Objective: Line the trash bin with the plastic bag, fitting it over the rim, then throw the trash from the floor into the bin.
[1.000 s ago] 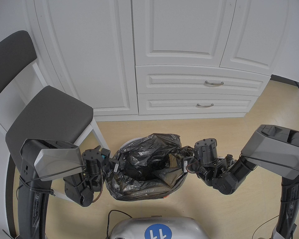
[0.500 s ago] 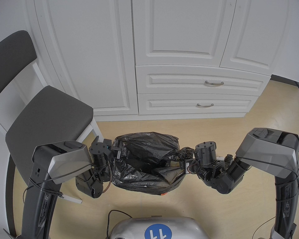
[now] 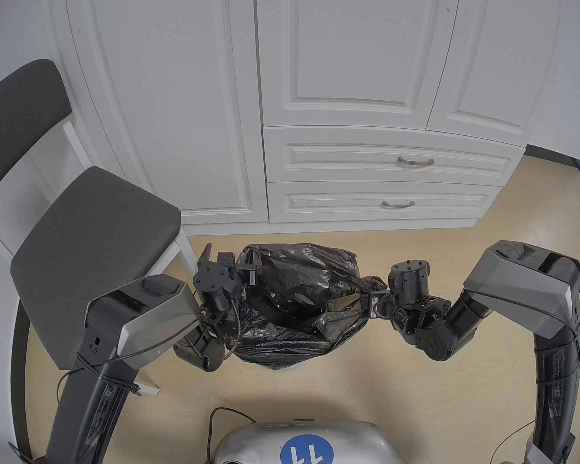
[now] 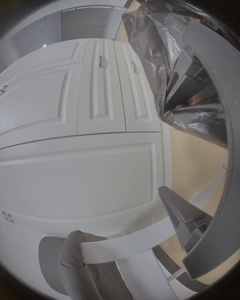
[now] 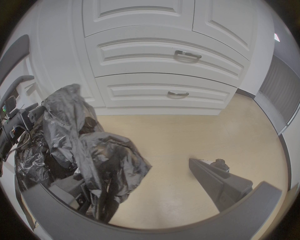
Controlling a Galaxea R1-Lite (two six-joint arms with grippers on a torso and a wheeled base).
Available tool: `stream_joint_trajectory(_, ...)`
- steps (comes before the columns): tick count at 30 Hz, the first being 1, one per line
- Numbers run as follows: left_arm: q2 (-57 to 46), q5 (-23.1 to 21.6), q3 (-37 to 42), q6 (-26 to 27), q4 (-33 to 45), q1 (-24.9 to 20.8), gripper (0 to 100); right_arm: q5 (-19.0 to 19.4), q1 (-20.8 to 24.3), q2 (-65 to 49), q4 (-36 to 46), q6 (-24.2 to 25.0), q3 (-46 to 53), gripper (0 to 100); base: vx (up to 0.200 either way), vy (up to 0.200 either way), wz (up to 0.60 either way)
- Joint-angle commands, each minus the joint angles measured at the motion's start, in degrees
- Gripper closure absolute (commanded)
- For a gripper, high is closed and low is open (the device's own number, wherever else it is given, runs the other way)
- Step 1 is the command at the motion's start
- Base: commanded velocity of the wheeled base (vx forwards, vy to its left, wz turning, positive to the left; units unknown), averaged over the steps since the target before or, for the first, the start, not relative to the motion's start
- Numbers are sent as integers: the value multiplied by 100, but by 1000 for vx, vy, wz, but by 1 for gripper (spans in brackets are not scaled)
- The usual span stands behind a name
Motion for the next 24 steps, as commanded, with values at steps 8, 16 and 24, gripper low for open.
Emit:
stream_joint_trajectory(8,404,267,-578,118,5,249,0,-56,110,711,-1397,-36,-377,0,0,0,0)
stream_joint_trajectory(16,219,267,-464,162,-13,425,0,-47,277,552,-1459,-36,-122,0,0,0,0)
stream_joint_trajectory(24,-590,-32,942,-418,-4,73,0,120,277,-432,-1345,-362,730,0,0,0,0)
